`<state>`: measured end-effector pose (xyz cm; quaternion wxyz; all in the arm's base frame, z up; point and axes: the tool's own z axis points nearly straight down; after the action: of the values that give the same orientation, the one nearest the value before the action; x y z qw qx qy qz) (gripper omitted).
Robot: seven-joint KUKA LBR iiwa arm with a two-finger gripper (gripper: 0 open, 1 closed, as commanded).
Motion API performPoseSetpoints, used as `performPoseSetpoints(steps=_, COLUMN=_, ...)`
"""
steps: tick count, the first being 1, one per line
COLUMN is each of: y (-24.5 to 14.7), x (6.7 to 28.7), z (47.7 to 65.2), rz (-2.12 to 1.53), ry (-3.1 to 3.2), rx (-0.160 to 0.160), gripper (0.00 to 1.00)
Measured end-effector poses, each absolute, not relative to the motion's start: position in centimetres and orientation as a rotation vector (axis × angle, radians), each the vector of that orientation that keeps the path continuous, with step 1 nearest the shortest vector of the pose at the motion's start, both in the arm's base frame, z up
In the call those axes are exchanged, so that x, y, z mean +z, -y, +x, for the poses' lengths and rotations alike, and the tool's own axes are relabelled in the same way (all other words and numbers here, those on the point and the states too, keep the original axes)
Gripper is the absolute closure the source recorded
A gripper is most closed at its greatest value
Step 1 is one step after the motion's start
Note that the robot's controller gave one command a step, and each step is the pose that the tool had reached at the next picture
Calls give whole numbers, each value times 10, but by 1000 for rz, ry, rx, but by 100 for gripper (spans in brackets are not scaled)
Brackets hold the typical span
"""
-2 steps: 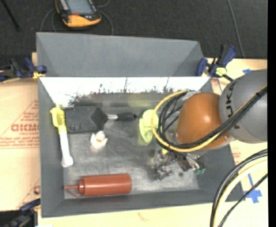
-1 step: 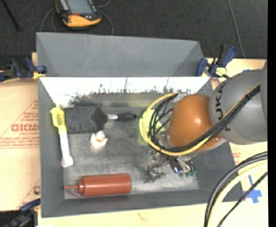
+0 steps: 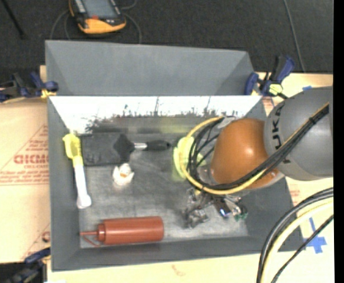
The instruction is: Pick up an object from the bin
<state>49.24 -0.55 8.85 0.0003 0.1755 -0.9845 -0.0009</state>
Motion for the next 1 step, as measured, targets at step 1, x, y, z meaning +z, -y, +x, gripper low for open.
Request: performPoseSetpoints(steps=1, y=43, x=94, z=504, rz=579, ry=3091, rx=9, gripper=100)
